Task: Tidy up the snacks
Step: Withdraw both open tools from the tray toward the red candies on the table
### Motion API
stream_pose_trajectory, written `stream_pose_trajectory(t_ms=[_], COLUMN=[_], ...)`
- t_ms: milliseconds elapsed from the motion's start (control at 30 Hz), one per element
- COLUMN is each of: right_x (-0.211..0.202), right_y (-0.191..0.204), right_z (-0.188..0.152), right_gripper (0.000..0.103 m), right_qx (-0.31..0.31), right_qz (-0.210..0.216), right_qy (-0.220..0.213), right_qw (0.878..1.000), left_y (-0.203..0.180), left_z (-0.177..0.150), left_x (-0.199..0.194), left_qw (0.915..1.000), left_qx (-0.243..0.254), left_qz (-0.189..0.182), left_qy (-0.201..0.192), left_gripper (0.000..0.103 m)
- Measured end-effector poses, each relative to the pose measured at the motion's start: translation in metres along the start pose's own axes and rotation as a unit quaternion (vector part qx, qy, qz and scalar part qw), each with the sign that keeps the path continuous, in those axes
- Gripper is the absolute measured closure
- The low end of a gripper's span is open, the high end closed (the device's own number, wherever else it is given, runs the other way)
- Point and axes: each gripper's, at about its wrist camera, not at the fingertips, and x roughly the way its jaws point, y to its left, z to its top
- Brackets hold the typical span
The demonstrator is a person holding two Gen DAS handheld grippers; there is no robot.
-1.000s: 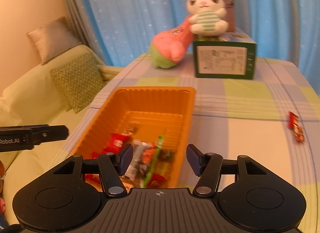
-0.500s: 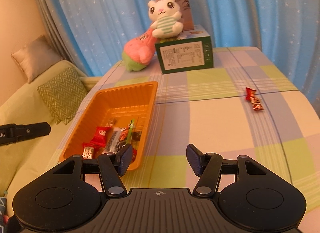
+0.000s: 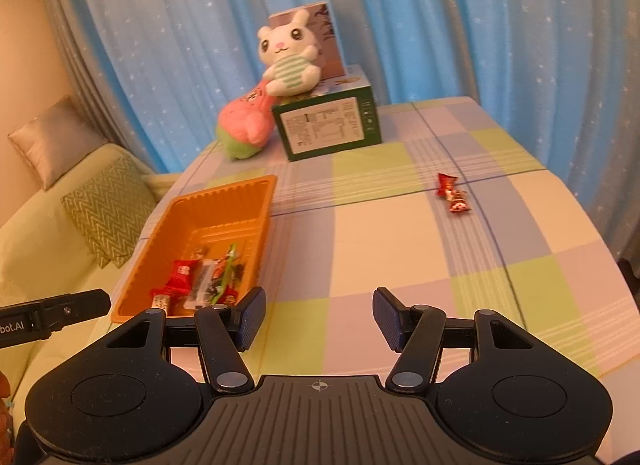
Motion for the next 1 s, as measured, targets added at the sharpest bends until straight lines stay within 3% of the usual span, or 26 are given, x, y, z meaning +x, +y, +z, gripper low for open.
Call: stream_pose_trajectory(t_ms=[433, 1000], right_x=[-0.015, 0.002], right_y=[-0.044, -0.114], right_z=[-0.002, 0.023], right_gripper=[0.043, 0.044], right_qx=[0.037, 0.051], right_qz=[-0.031, -0.089], right_qy=[-0.011, -0.036], right_qw=[0.999, 0.994], left_y=[-0.039, -0.097], left_z=[0.001, 0.027], left_x=[0.015, 0.084], left_qw=[0.9992, 0.9971], left_qx=[0.021, 0.034], left_qz=[-0.032, -0.066], left_qy=[0.008, 0.018], left_gripper=[0.030, 0.030])
